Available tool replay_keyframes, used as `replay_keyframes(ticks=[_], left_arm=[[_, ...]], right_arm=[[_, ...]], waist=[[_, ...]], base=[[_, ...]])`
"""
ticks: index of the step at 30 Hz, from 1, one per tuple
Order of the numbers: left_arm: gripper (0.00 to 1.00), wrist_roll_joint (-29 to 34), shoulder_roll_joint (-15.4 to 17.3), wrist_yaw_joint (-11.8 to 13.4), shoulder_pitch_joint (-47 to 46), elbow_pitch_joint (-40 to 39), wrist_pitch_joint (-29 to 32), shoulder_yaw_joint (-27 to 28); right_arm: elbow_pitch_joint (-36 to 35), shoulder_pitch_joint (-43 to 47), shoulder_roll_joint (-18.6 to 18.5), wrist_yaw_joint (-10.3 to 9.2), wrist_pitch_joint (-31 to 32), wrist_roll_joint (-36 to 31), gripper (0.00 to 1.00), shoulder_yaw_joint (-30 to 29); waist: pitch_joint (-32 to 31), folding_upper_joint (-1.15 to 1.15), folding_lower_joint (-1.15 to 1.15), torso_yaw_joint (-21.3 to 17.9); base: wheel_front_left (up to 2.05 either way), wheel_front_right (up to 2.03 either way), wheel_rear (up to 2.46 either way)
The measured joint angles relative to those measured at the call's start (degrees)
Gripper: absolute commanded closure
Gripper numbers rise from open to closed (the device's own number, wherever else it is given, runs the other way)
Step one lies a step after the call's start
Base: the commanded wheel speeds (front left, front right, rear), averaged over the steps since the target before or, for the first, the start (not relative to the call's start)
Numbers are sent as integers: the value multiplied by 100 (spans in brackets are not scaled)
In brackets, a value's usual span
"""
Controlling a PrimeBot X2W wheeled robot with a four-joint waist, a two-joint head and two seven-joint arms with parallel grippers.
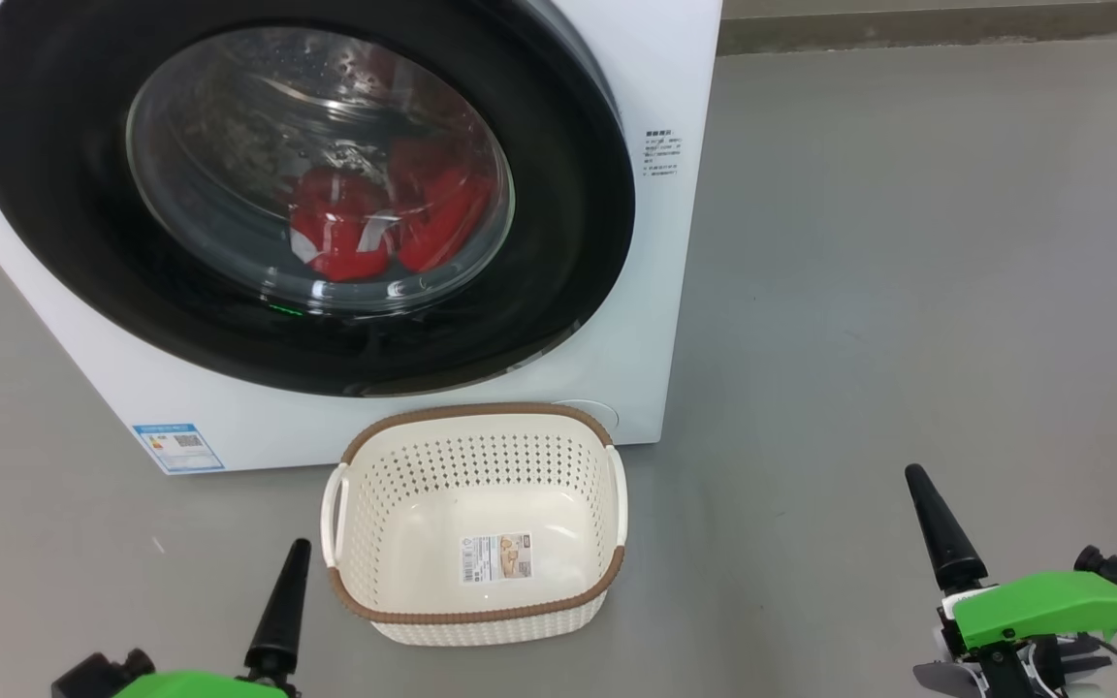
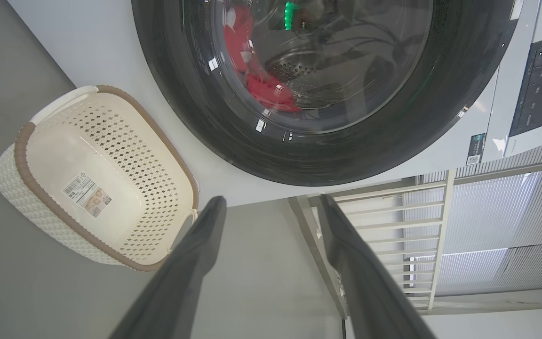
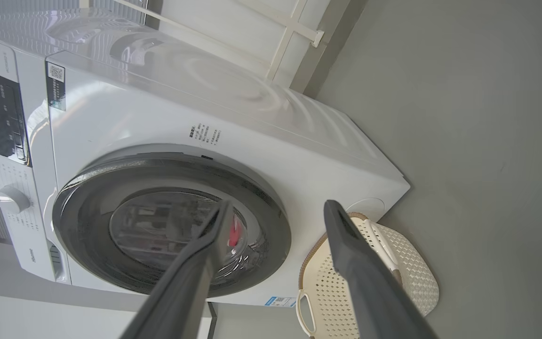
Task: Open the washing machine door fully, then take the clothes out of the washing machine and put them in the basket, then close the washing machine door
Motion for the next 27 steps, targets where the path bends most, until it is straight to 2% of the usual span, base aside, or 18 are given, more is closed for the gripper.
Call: replay_keyframes(ticks=[10,27], left_arm=[[0,890,23,79,-110,-31,-155,-148],[0,2120,37,172,-305,-24,-415,-265]], right_arm=[[-102,-115,0,0,-154,-1114,0,-42],[-179,-261,-5,0,-443,-2364,0,19]], waist=[[-3,0,0,-9],[-15,0,0,-28]], base=[[0,0,0],[0,0,0]])
